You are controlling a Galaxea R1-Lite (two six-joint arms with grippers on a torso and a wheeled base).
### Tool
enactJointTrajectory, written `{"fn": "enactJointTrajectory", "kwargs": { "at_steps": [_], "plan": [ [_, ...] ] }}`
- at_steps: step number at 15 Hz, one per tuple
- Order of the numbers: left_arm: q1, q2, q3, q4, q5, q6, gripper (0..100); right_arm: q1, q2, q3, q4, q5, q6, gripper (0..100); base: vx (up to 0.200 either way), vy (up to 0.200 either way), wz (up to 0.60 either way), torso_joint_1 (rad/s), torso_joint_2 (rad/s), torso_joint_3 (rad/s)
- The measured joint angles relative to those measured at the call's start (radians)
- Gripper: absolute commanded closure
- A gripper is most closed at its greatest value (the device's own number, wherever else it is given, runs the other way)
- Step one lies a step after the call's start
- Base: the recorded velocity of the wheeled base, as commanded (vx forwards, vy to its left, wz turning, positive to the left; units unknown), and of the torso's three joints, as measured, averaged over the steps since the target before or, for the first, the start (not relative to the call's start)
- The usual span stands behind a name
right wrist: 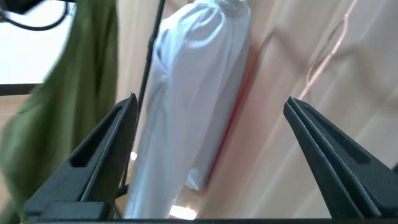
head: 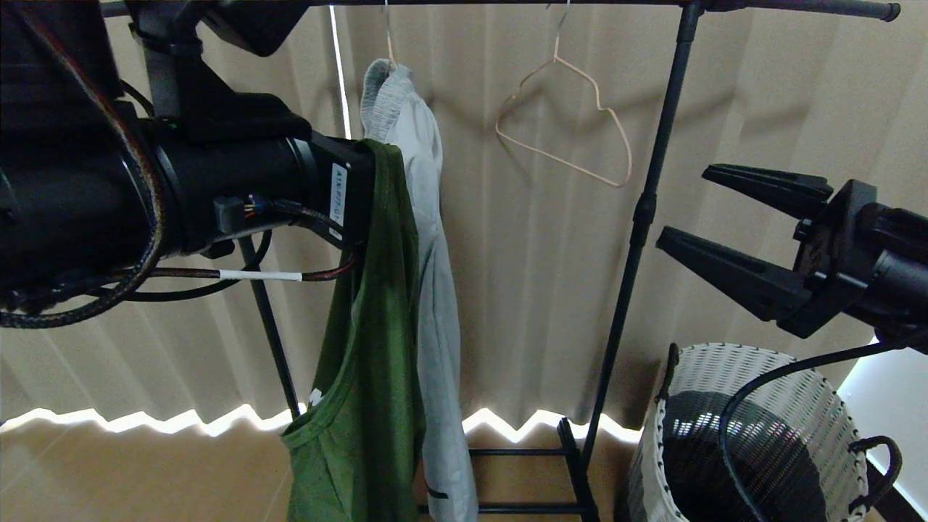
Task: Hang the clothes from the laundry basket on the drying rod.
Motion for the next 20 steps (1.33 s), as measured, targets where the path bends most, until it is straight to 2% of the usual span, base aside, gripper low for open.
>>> {"fn": "enactJointTrajectory", "kwargs": {
  "at_steps": [4,8,11,13,16,18,20],
  "plan": [
    [0.008,-0.001,0.038,-0.007,0.005,0.038,100,0.012,-0.004,0.020,0.000,0.000,-0.001,0,0.000,0.000,0.00,0.000,0.00,0.000],
    [0.010,-0.009,0.068,-0.007,0.008,0.021,100,0.013,-0.005,0.061,0.000,-0.009,-0.015,0,0.000,0.000,0.00,0.000,0.00,0.000],
    [0.027,-0.024,0.129,-0.006,0.008,0.006,100,-0.020,-0.008,0.137,0.004,-0.062,-0.148,0,0.000,0.000,0.00,0.000,0.00,0.000],
    [0.052,-0.032,0.149,-0.006,0.017,0.000,100,-0.034,-0.008,0.163,0.004,-0.098,-0.159,0,0.000,0.000,0.00,0.000,0.00,0.000],
    [0.110,-0.083,0.254,-0.003,0.067,-0.006,100,-0.102,-0.010,0.232,0.018,-0.276,-0.216,0,0.000,0.000,0.00,0.000,0.00,0.000],
    [0.173,-0.152,0.346,-0.002,0.073,-0.007,100,-0.134,-0.020,0.293,0.018,-0.400,-0.247,0,0.000,0.000,0.00,0.000,0.00,0.000],
    [0.250,-0.244,0.470,-0.001,0.075,-0.008,100,-0.182,-0.045,0.350,0.004,-0.441,-0.249,0,0.000,0.000,0.00,0.000,0.00,0.000]
  ]
}}
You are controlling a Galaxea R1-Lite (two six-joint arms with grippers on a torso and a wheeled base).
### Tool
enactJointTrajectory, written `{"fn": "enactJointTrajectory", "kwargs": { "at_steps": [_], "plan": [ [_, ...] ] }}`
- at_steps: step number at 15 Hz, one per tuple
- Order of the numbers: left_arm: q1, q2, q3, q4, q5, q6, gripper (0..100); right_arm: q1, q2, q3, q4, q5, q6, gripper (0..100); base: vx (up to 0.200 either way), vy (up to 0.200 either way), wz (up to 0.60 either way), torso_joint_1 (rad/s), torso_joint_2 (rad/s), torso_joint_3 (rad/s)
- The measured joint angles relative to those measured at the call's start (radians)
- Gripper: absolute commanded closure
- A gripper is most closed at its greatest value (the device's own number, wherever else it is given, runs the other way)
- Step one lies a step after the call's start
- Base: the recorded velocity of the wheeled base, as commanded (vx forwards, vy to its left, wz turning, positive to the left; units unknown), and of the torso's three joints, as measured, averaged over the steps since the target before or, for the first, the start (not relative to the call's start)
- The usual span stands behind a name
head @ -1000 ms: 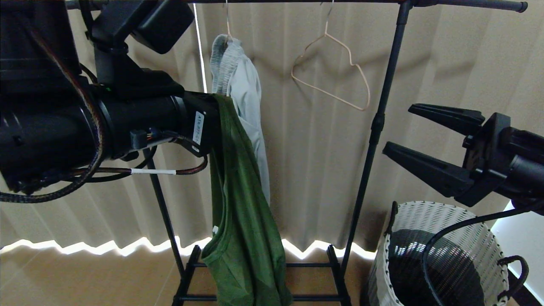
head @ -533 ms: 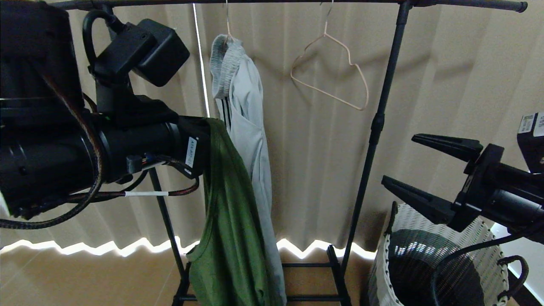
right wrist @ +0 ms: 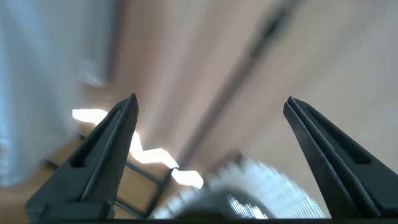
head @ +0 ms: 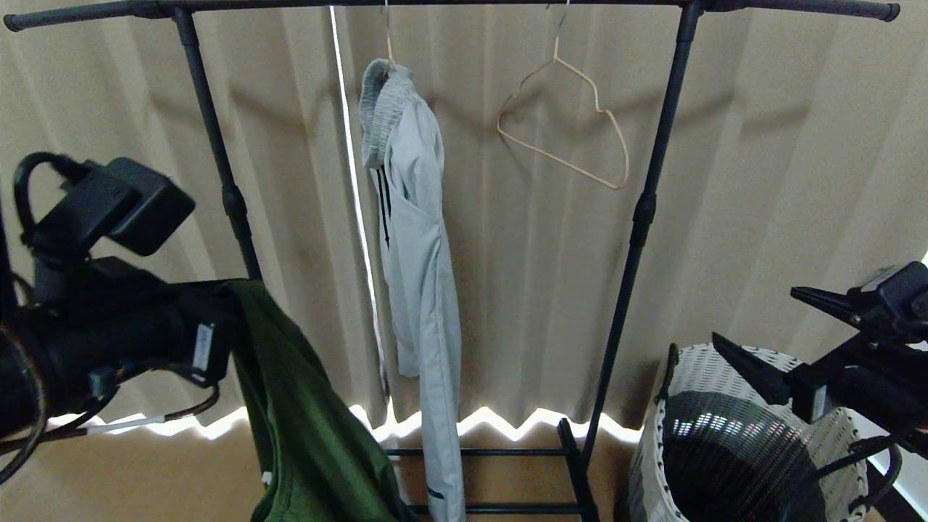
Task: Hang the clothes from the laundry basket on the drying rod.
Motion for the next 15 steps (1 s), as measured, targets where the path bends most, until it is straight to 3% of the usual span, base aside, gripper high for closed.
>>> {"fn": "enactJointTrajectory", "kwargs": {
  "at_steps": [4,8,11,15],
  "plan": [
    [0.154,-0.200,0.190,0.000,-0.003,-0.007,100,-0.095,-0.043,0.118,-0.078,-0.003,0.007,0,0.000,0.000,0.00,0.000,0.00,0.000],
    [0.299,-0.418,0.365,-0.001,-0.030,-0.040,100,-0.129,-0.104,0.196,-0.142,-0.004,0.036,0,0.000,0.000,0.00,0.000,0.00,0.000],
    [0.339,-0.535,0.444,0.001,-0.036,-0.044,100,-0.133,-0.095,0.195,-0.145,-0.006,0.039,0,0.000,0.000,0.00,0.000,0.00,0.000],
    [0.367,-0.581,0.461,-0.005,-0.051,-0.059,100,-0.163,-0.056,0.185,-0.150,-0.007,0.051,0,0.000,0.000,0.00,0.000,0.00,0.000]
  ]
}}
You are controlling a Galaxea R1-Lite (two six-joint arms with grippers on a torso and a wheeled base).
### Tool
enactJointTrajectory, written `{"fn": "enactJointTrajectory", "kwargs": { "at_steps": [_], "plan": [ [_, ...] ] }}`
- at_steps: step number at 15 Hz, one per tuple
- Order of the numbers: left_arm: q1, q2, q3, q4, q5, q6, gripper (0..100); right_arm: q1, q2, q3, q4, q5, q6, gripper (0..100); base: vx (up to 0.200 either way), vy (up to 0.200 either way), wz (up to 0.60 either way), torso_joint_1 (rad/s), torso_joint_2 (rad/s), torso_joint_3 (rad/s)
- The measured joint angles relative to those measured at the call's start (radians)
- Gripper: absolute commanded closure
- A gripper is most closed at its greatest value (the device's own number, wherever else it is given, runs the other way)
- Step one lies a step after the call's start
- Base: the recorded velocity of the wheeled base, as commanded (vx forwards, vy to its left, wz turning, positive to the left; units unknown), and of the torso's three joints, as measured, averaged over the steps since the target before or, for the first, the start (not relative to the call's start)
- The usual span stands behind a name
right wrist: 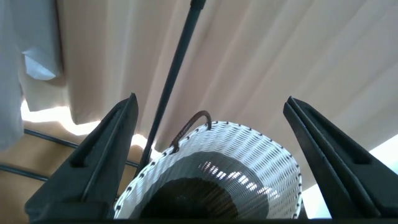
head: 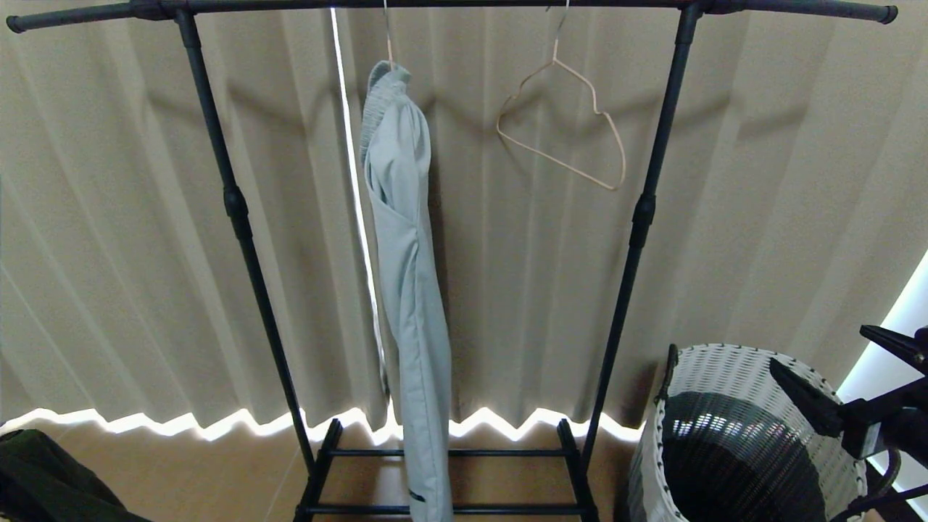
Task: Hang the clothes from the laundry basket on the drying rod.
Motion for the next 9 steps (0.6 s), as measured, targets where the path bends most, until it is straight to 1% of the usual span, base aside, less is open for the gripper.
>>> {"fn": "enactJointTrajectory", "kwargs": {
  "at_steps": [2,3,5,9],
  "plan": [
    [0.005,0.005,-0.032,-0.008,-0.034,-0.009,100,-0.023,0.006,0.008,0.000,0.001,0.001,0,0.000,0.000,0.00,0.000,0.00,0.000],
    [0.006,0.011,-0.050,-0.009,-0.058,-0.044,100,-0.027,0.007,0.018,-0.002,0.001,0.000,0,0.000,0.000,0.00,0.000,0.00,0.000],
    [0.006,0.024,-0.067,-0.009,-0.067,-0.064,100,-0.030,-0.001,0.037,-0.006,0.002,0.000,0,0.000,0.000,0.00,0.000,0.00,0.000],
    [0.006,0.036,-0.062,-0.009,-0.078,-0.070,100,-0.031,-0.021,0.055,0.003,0.002,0.000,0,0.000,0.000,0.00,0.000,0.00,0.000]
  ]
}}
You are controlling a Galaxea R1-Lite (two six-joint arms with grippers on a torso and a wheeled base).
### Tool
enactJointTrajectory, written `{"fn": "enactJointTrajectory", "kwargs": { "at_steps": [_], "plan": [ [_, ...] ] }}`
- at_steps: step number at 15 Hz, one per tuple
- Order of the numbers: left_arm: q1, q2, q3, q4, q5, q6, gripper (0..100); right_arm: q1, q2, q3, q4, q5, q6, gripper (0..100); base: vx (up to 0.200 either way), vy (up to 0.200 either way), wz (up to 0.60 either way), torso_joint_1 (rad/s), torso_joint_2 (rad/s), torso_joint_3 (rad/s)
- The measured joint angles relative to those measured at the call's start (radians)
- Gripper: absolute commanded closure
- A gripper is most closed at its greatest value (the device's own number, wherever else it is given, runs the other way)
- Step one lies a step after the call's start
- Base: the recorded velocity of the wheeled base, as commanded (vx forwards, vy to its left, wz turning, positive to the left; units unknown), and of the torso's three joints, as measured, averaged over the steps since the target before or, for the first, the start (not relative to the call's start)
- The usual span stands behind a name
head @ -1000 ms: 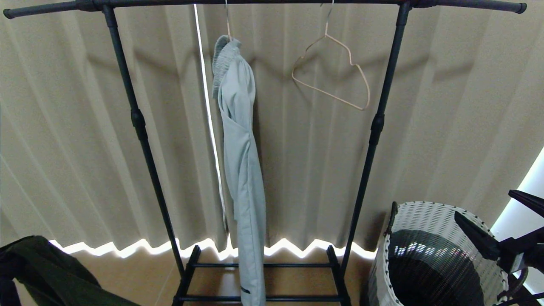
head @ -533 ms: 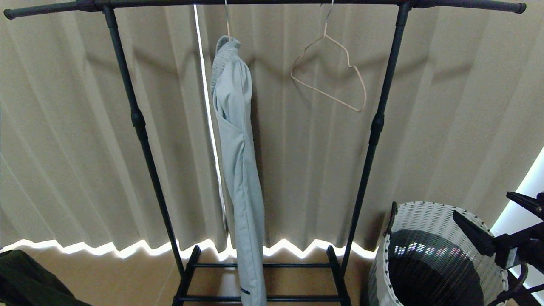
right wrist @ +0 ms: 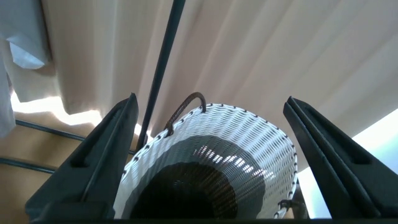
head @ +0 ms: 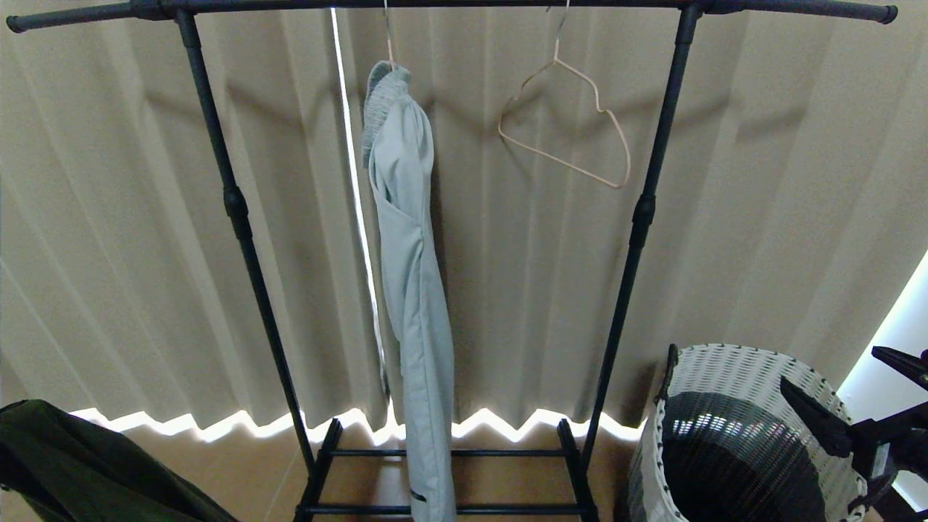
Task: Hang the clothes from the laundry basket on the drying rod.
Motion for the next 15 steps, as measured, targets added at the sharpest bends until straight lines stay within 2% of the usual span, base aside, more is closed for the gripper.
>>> {"fn": "enactJointTrajectory", "kwargs": {
  "at_steps": [15],
  "plan": [
    [0.000,0.002,0.013,-0.020,-0.012,0.002,100,-0.003,0.003,-0.001,0.001,0.003,0.007,0,0.000,0.000,0.00,0.005,-0.02,-0.014]
  ]
}}
